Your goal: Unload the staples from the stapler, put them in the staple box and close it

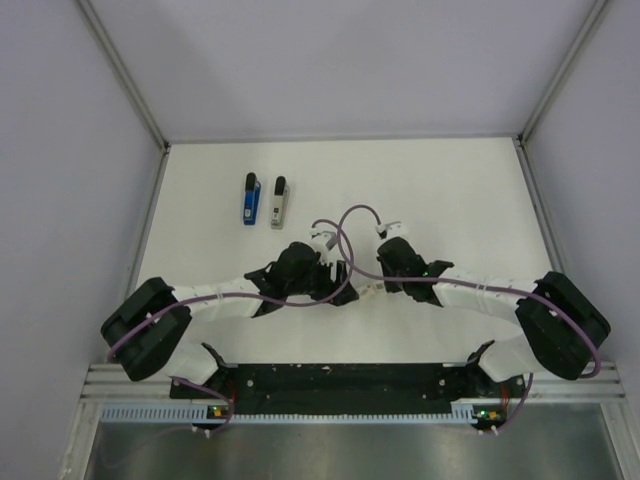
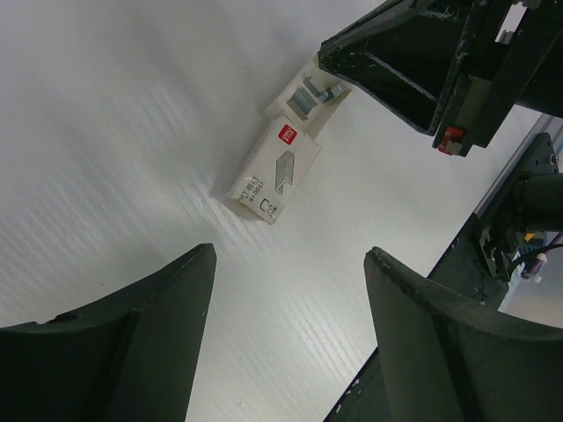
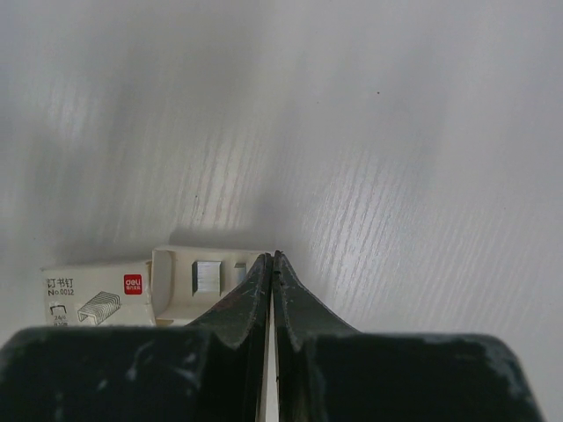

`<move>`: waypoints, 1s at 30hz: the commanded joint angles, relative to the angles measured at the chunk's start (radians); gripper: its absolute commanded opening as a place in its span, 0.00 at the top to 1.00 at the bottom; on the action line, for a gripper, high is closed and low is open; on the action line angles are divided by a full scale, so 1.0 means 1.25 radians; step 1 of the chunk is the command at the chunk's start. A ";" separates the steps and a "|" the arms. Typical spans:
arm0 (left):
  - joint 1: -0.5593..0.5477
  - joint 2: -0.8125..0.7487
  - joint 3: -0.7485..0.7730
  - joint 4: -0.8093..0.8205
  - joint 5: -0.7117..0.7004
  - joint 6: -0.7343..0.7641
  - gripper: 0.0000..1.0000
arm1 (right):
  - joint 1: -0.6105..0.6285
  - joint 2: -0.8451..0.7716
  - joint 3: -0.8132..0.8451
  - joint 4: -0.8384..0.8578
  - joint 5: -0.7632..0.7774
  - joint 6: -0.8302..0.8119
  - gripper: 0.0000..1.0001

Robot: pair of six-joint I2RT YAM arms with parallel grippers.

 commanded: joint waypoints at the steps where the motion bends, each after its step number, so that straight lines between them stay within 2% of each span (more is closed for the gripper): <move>1: -0.009 0.009 -0.001 0.044 0.009 0.004 0.26 | 0.028 -0.025 -0.002 -0.022 0.045 0.032 1.00; 14: -0.011 -0.029 -0.031 0.021 -0.002 0.013 0.26 | 0.091 -0.052 0.001 -0.098 0.143 0.073 1.00; 21: -0.015 -0.038 -0.045 0.018 -0.002 0.010 0.26 | 0.121 -0.052 -0.007 -0.114 0.158 0.106 0.99; 27: -0.020 -0.046 -0.056 0.018 -0.005 0.008 0.26 | 0.121 -0.053 -0.013 -0.124 0.185 0.105 0.92; 30: -0.022 -0.051 -0.061 0.018 -0.007 0.005 0.26 | 0.121 -0.058 -0.012 -0.128 0.199 0.106 0.85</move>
